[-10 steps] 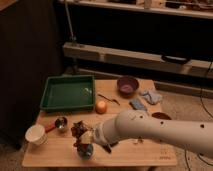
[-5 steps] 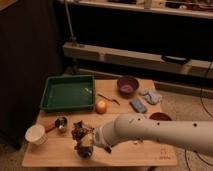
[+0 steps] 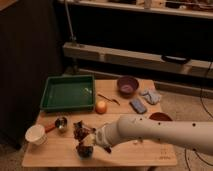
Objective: Place grapes in plastic cup
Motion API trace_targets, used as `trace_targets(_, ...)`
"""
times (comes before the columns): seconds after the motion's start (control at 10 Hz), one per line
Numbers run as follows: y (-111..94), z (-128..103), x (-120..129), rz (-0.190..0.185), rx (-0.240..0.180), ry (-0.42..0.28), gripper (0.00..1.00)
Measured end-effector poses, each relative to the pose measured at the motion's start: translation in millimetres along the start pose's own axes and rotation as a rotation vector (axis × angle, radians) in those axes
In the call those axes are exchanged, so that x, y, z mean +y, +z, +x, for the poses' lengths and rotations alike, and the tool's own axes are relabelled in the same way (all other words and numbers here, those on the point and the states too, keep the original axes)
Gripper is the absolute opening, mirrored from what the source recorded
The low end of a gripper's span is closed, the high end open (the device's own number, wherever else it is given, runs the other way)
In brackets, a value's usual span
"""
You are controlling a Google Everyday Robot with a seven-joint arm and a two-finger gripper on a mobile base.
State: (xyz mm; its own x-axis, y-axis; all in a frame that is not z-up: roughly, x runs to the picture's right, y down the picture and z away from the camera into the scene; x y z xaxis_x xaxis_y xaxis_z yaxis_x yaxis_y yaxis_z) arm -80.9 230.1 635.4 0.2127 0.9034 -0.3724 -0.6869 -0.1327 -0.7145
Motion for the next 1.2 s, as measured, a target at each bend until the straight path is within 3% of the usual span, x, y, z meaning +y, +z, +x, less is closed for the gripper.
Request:
trace_targets(0.1,0.7,0.3,-0.1,-0.007,0.004,-0.006,0.29)
trace_targets(0.4,-3.4,2.7,-6.4,-0.082,0.004,-0.021,0.58)
trace_targets(0.6,-1.9,3.0,-7.1,-0.096,0.010,-0.019,0.78)
trace_targets(1.2,-1.4,3.0,-10.5,-0.114,0.016,-0.005,0.80)
